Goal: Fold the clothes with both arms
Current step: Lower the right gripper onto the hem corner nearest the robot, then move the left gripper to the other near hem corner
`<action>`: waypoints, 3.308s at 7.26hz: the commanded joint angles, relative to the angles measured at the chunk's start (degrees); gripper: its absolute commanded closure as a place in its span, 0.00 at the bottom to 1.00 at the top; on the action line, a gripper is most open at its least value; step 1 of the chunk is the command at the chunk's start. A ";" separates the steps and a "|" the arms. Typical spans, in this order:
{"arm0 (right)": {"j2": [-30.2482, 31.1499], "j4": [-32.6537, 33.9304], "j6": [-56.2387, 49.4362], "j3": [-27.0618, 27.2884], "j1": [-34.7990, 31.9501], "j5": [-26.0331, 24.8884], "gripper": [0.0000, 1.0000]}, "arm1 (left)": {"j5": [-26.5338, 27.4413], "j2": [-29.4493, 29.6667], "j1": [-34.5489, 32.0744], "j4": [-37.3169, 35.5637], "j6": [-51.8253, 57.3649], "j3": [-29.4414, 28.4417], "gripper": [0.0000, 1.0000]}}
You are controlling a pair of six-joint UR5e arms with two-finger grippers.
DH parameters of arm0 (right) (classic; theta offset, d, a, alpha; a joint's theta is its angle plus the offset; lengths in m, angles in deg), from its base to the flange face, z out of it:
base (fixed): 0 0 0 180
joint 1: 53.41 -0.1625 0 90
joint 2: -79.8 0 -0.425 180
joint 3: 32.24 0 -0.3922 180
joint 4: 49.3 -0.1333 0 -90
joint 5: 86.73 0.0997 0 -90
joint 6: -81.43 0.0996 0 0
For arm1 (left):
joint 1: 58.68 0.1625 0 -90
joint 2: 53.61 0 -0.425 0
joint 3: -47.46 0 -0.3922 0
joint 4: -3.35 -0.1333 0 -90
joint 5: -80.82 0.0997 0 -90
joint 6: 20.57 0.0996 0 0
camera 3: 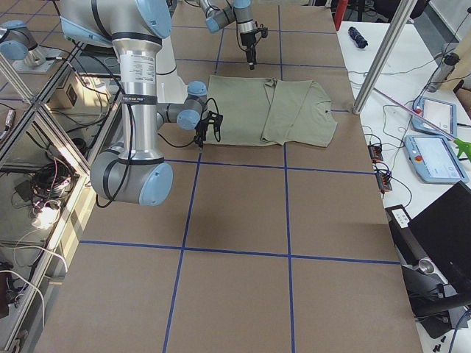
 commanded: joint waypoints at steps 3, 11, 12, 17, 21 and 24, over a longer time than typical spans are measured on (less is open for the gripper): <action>0.01 0.07 0.07 1.94 0.12 -0.09 1.00 | 0.00 0.00 0.00 0.00 0.12 -0.04 0.00; 0.71 0.51 0.07 4.94 -4.54 -0.18 1.00 | 10.89 -10.98 21.26 -12.54 -23.69 8.66 0.00; 0.63 0.51 0.07 4.94 -4.62 -0.18 1.00 | 10.99 -11.25 21.62 -12.74 -24.05 8.58 0.01; 0.71 0.51 0.07 5.64 -5.33 -0.09 1.00 | 10.90 -12.22 21.97 -12.66 -24.05 5.50 0.02; 0.80 0.59 0.07 5.90 -5.68 -0.09 1.00 | 10.72 -12.13 22.15 -12.66 -24.23 6.03 0.30; 1.33 0.59 0.07 5.90 -6.38 0.43 1.00 | 10.72 -12.13 22.41 -12.66 -24.23 5.94 0.36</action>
